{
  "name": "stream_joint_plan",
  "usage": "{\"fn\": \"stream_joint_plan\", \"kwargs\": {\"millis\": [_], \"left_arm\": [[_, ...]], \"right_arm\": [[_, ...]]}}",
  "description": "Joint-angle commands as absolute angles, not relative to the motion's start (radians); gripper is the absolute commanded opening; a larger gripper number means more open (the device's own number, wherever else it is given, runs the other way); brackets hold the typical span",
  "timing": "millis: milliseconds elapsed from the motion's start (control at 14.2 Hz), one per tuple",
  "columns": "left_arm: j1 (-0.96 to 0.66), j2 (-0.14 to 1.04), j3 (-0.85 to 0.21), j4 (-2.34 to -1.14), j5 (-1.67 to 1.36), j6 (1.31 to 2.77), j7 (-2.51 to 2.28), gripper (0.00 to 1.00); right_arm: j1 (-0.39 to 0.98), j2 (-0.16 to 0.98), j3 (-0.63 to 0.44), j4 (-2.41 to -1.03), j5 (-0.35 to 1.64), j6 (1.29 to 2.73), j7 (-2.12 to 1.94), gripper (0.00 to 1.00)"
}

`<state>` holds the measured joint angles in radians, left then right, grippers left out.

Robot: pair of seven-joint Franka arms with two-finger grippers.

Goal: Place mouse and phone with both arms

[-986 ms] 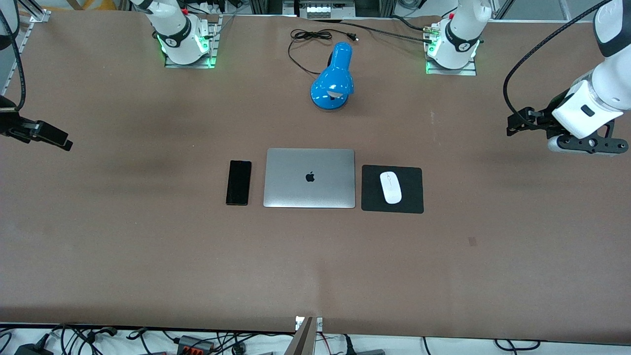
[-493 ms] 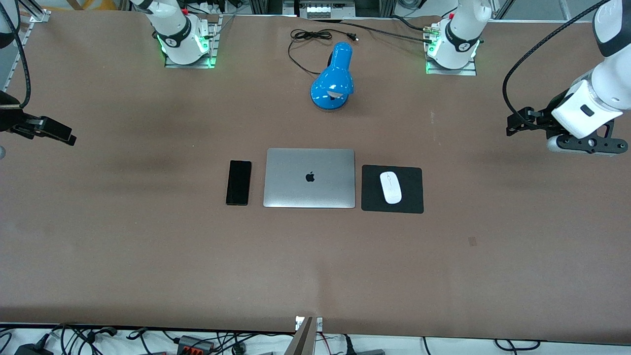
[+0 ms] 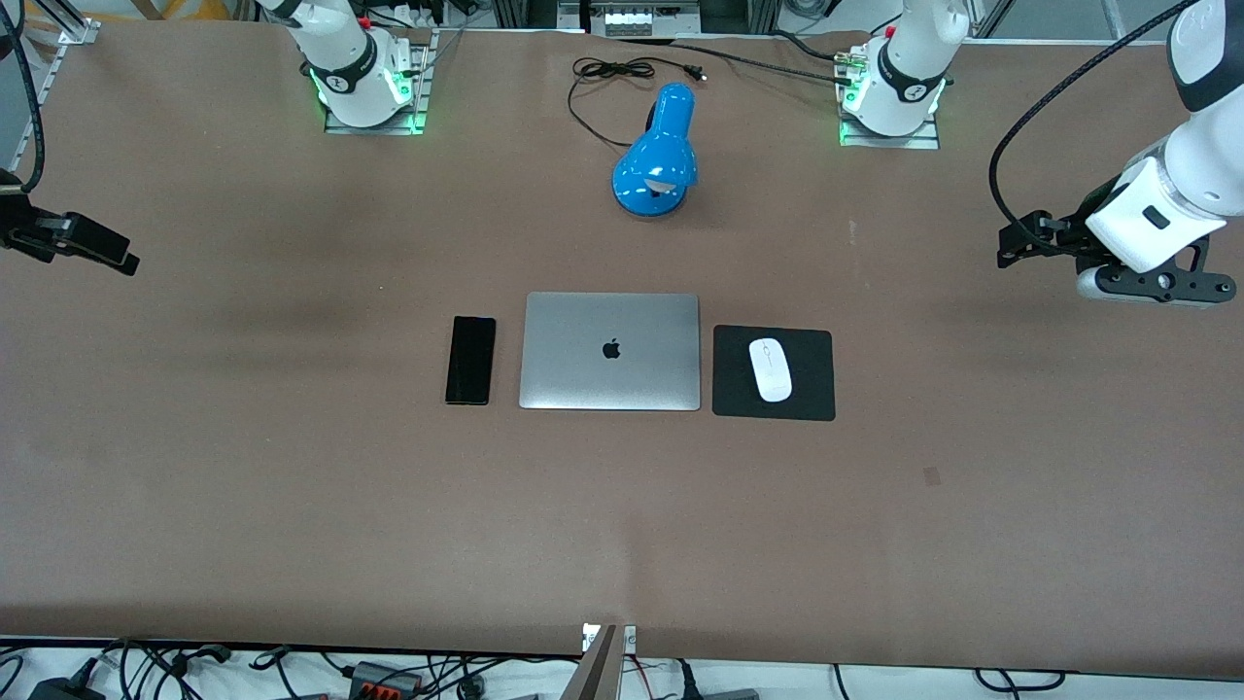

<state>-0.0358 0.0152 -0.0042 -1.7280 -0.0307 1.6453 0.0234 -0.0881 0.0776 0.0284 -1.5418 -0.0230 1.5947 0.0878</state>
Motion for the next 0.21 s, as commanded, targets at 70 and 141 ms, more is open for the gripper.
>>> {"fn": "stream_joint_plan", "kwargs": {"millis": [70, 141], "left_arm": [[-0.034, 0.005, -0.011, -1.726, -0.009, 1.647, 0.038, 1.00], [-0.032, 0.005, -0.011, -1.726, -0.009, 1.647, 0.038, 1.00]], "right_arm": [[-0.090, 0.072, 0.035, -1.529, -0.028, 1.575, 0.069, 1.00], [-0.089, 0.072, 0.035, -1.529, -0.025, 1.575, 0.071, 1.00]]}}
